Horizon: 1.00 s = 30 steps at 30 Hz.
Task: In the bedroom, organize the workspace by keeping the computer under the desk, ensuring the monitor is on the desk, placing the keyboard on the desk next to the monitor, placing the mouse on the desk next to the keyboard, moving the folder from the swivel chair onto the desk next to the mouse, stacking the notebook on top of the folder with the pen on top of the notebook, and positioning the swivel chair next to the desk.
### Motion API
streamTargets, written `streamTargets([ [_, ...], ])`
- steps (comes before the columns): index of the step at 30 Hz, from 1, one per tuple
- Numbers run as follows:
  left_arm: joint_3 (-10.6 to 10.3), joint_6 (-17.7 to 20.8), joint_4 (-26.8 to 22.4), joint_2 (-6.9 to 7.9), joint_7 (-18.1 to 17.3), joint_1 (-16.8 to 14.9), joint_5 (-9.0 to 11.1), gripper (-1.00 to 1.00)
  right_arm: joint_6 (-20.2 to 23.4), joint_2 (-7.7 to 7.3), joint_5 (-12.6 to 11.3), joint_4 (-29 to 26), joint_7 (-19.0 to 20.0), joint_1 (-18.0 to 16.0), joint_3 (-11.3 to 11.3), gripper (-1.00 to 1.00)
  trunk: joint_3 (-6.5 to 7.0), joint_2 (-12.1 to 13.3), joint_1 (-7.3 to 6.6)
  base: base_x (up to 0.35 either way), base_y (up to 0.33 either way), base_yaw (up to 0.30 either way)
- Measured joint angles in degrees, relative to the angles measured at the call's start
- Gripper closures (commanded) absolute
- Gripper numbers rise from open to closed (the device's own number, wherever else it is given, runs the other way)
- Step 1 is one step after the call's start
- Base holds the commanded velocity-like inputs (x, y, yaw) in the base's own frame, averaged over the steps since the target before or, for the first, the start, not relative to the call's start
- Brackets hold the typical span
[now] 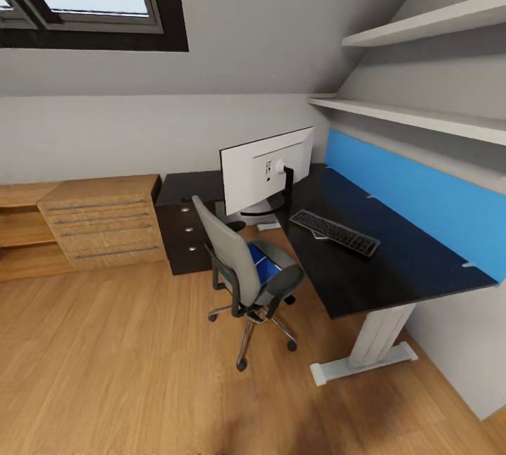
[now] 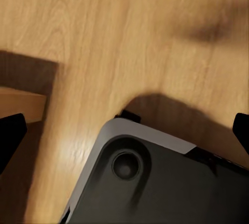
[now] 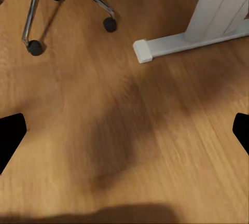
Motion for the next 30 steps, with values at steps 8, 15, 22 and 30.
streamTargets([
  [8,0.0,0.0,-0.1,0.30,0.0,0.0,-0.1,-1.00,0.0,-0.03,0.1,0.0,0.0,0.0,0.0,-1.00,-1.63,-3.2,1.76,0.000,0.000,0.272],
  [15,0.0,0.0,-0.1,0.33,0.0,0.0,-0.1,-1.00,-0.1,-0.04,0.2,0.1,0.1,0.0,0.0,-1.00,-3.04,-6.0,3.30,0.000,0.000,0.117],
  [22,-0.4,0.1,-0.7,-0.18,0.2,0.0,-0.4,-1.00,-0.2,0.03,0.3,0.0,0.1,0.0,0.0,-1.00,-4.33,-8.8,4.83,0.000,0.000,0.013],
  [30,-0.3,1.0,-9.7,-0.36,0.3,0.0,-2.3,-1.00,-0.2,-0.08,0.2,-0.2,0.1,0.0,0.0,-1.00,-5.76,-12.0,6.59,0.000,0.000,0.000],
])
